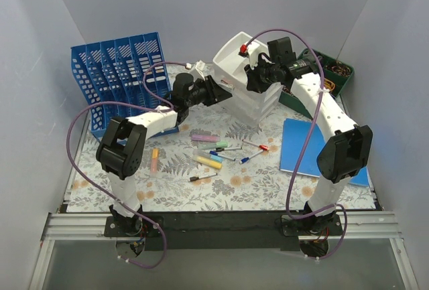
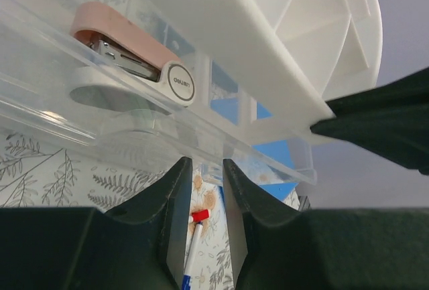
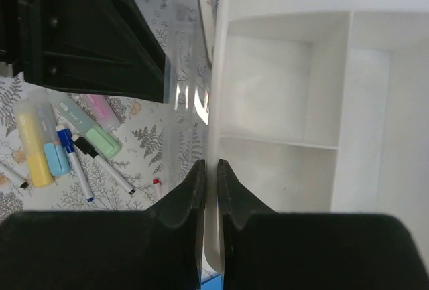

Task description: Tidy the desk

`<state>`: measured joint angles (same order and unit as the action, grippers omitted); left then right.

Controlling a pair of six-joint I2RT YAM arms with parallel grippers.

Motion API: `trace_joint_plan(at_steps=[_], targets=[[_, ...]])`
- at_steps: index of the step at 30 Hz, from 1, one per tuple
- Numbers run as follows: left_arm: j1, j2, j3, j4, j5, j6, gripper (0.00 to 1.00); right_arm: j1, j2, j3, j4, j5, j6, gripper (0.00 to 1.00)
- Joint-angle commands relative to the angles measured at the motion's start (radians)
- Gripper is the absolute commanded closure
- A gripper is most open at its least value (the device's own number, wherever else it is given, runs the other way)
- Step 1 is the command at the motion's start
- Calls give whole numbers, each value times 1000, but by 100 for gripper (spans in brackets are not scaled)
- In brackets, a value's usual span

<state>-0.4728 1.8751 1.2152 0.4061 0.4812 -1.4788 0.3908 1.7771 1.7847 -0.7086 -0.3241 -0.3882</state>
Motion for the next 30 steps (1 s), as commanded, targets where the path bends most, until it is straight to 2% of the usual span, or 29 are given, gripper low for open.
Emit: trace_joint_plan(at_steps=[1, 8, 13, 15, 19, 23, 27, 30], targets=[[-12, 51, 101, 28, -6, -3, 76, 11, 25, 38, -54, -118, -1, 99], [-23, 143, 222, 28, -13, -17, 76, 11, 33, 42, -61, -133, -3, 99], [-24, 151, 239, 42, -23, -24, 73, 11, 28, 45, -60, -118, -3, 99], [-24, 107, 175, 63, -44, -26, 69, 10, 25, 48, -60, -104, -5, 99], [-20, -5, 2, 186, -85, -60, 50, 8, 27, 59, -60, -95, -3, 99], [-10, -88, -132, 258, -89, -89, 38, 0, 28, 71, -60, -108, 6, 99], [-6, -136, -236, 322, -92, -139, 36, -15, 33, 87, -60, -139, 20, 99], [-4, -133, -313, 437, -101, -222, 36, -24, 42, 104, -61, -170, 35, 99]])
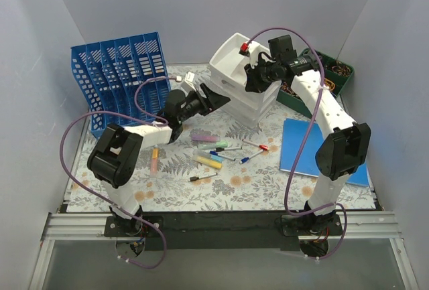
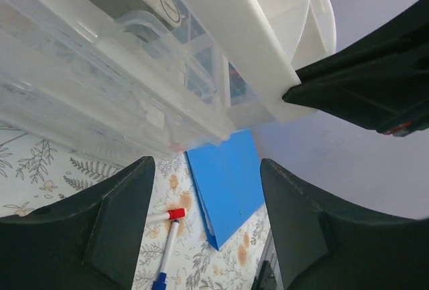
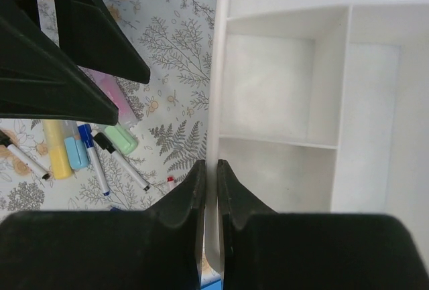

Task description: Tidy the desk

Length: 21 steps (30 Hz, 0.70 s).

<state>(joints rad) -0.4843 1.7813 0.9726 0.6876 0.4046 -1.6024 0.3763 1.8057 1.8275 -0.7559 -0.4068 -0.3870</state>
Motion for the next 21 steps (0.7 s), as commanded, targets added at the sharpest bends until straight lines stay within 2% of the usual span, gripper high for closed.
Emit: trace_joint_plan(at_steps=[1, 5, 7, 21], targets=[[7, -13, -83, 232, -21, -125, 36, -10, 17, 64, -14, -93, 37, 99], [7, 87, -95, 406, -1, -243, 35, -11, 18, 65, -14, -104, 45, 99], [7, 116, -84, 460, -7, -266, 2, -14, 18, 61, -13, -107, 43, 99], [-50, 296, -32, 604, -205, -304, 2, -17, 37, 62, -13, -145, 51, 99]])
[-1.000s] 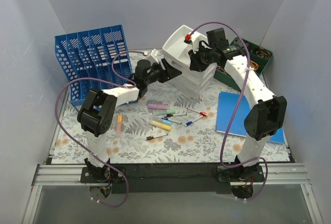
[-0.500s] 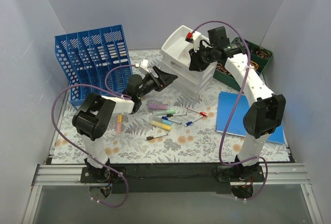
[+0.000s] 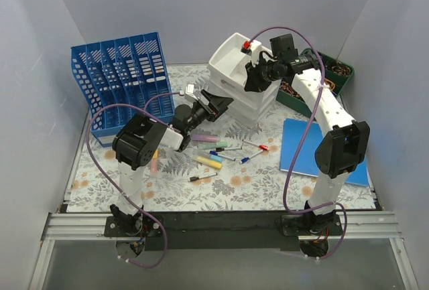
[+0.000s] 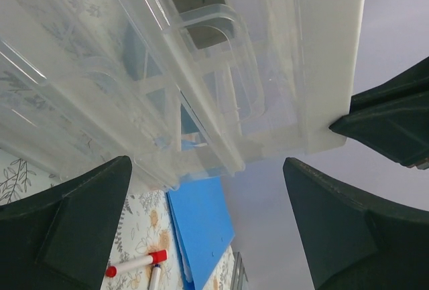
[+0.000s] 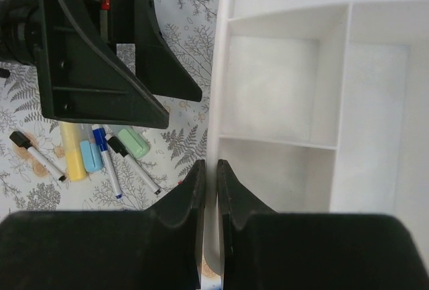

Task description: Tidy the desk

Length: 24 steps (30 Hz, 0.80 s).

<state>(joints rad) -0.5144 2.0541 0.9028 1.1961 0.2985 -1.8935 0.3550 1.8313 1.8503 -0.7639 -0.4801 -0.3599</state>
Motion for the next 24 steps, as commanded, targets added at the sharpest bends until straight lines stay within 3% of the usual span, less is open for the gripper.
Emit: trace_joint_plan(at_steps=[1, 5, 9, 24], targets=[[-21, 44, 41, 124, -114, -16, 2, 6, 11, 38, -5, -74, 24, 99], [-35, 90, 51, 200, -174, -33, 3, 4, 8, 35, -5, -81, 24, 99], [-36, 116, 73, 238, -219, -44, 11, 4, 6, 30, -5, -87, 24, 99], [-41, 170, 146, 281, -210, -65, 26, 6, -3, 15, -5, -103, 24, 99]])
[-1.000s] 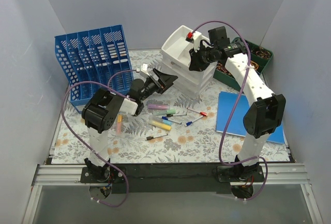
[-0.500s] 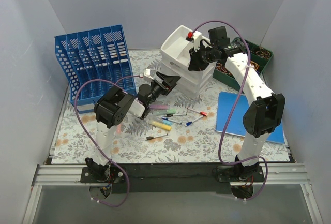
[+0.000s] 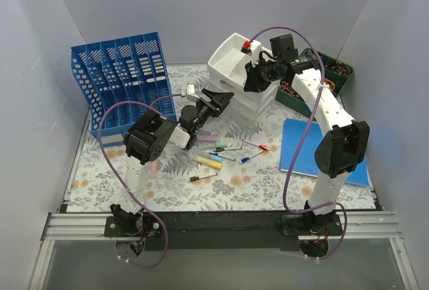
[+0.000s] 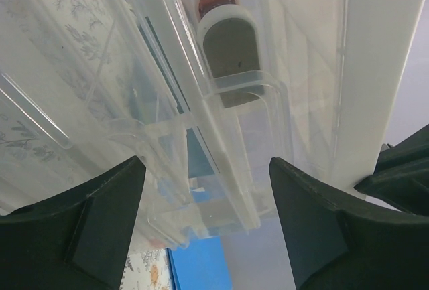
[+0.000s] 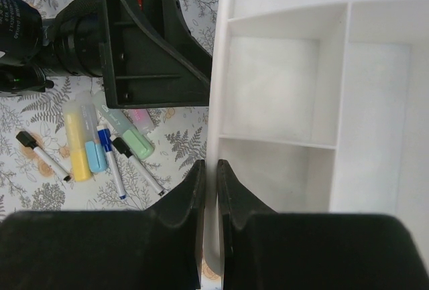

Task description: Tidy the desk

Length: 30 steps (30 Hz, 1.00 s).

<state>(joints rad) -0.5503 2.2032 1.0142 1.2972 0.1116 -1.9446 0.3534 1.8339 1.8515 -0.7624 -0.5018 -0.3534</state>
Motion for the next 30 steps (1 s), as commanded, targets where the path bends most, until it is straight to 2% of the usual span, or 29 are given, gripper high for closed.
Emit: trace_joint_plan(at_steps=[1, 9, 17, 30], targets=[[-5, 33, 43, 192, -21, -19, 27, 6, -7, 14, -6, -81, 17, 99], [-5, 87, 75, 296, -9, -40, 39, 6, -7, 3, -6, -86, 19, 99], [-4, 84, 70, 404, -1, -54, 46, 6, -7, -5, -6, -66, 17, 99], [-5, -2, 12, 494, 7, -63, 58, -2, 7, 3, -5, -21, 21, 99]])
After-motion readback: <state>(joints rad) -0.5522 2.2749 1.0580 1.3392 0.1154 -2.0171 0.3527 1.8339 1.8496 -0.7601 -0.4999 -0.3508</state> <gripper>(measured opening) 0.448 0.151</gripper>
